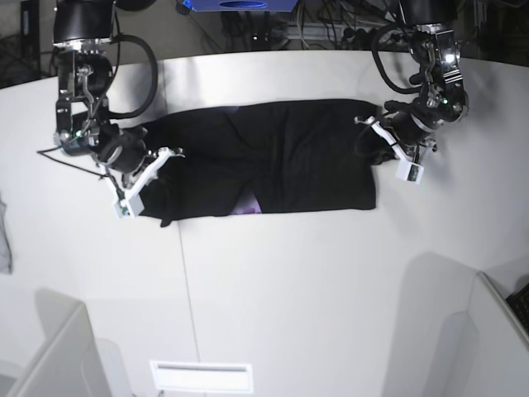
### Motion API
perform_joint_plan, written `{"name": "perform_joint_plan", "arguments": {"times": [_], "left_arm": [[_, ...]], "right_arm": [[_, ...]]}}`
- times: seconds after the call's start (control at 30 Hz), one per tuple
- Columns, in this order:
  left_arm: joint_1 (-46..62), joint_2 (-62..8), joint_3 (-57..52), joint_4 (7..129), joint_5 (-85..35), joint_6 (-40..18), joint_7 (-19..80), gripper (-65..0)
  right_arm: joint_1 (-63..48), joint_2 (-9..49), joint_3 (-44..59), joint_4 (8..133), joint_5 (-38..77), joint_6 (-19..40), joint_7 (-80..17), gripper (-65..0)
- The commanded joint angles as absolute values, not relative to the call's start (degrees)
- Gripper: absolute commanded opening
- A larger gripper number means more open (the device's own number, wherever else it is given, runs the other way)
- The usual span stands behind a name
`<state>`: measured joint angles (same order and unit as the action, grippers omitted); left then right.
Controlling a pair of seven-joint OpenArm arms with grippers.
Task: Fold the T-shirt properly
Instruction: 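Grasp both ends of the folded shirt and push them together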
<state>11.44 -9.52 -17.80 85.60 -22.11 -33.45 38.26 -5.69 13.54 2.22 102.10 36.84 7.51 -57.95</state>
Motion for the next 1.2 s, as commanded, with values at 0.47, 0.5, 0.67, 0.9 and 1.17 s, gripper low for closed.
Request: {"name": "perform_joint_plan", "arguments": {"times": [0.47, 0.5, 0.67, 0.9, 1.17], "left_arm": [[8.8, -8.1, -9.3, 85.7, -11.5, -33.5, 40.6, -65.0], [8.5, -7.5, -9.2, 85.4, -11.1, -33.5, 40.6, -65.0], [7.3, -5.5, -9.0, 85.5, -11.1, -33.5, 40.7, -65.0], [6.3, -4.7, -8.9, 85.4, -11.1, -33.5, 40.7, -65.0], [6.2, -4.8, -8.9, 85.8, -11.1, -33.5, 40.8, -65.0]], "right_arm": [[-4.8, 12.4, 2.3, 112.5, 37.5, 7.8, -60.6, -65.0], [-4.7, 12.4, 2.3, 112.5, 37.5, 7.8, -60.6, -65.0], [-4.7, 12.4, 2.3, 112.8, 37.5, 7.8, -60.6, -65.0], [-4.7, 12.1, 2.3, 114.4, 37.7, 7.8, -60.4, -65.0], [-4.6, 7.9, 2.2, 114.8, 37.7, 7.8, -60.5, -65.0]]}}
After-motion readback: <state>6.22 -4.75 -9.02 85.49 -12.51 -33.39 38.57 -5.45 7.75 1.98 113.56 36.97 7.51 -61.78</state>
